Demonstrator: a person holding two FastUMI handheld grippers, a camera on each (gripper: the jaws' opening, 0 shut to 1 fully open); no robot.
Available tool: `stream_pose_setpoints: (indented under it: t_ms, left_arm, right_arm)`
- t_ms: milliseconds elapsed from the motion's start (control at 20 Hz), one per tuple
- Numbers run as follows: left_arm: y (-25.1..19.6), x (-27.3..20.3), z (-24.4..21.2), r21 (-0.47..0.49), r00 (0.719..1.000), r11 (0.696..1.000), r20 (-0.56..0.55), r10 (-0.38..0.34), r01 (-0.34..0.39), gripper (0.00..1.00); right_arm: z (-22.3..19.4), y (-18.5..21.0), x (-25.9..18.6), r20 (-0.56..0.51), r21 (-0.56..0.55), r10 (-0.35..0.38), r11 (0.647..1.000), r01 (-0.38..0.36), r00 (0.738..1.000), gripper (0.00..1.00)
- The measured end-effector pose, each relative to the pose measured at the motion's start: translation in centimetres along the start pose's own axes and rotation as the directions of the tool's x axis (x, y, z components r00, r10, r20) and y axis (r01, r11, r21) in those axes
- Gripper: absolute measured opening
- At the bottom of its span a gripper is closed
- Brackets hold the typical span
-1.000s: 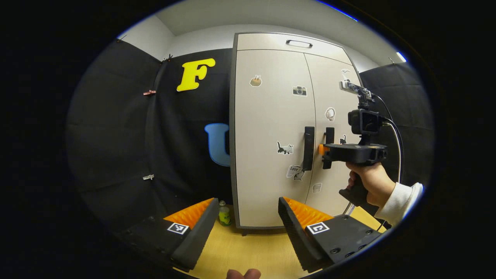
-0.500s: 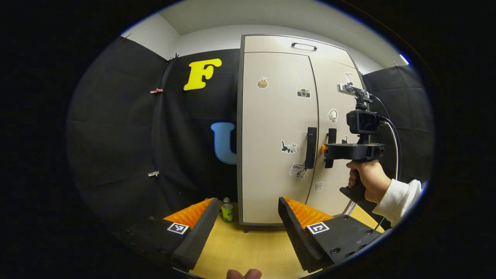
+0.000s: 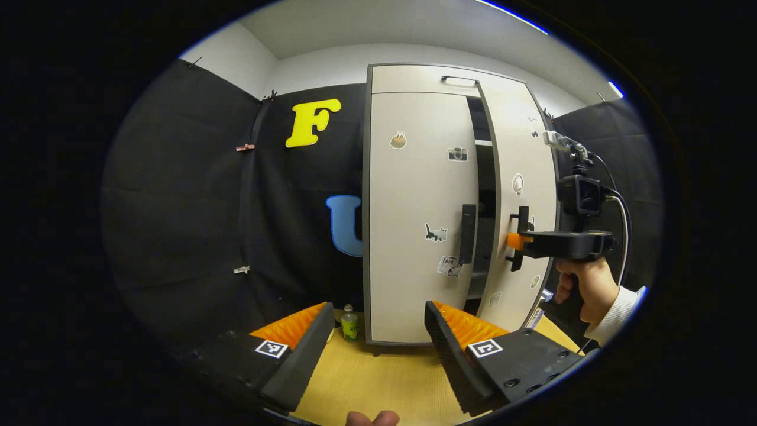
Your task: Open the right door of the double-door shoe cabinet with the right hand, and open the left door with the left hand.
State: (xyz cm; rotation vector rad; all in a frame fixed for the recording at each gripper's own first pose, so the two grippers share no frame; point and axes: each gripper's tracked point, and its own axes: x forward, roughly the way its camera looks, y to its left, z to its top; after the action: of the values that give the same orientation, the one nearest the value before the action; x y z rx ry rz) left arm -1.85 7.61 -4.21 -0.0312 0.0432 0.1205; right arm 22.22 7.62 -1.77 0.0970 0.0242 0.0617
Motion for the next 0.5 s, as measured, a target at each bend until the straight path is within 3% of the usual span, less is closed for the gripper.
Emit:
stream_pose_setpoints:
  t_ms: [500]
  left_arm:
    - [-5.2, -2.1, 0.5, 0.013, 0.999, 0.999, 0.002, -0.05, 0.05, 0.95]
  right_arm:
    - [0.6, -2.4, -2.9, 0.012, 0.022, 0.015, 1.0, -0.016, 1.0, 0.18]
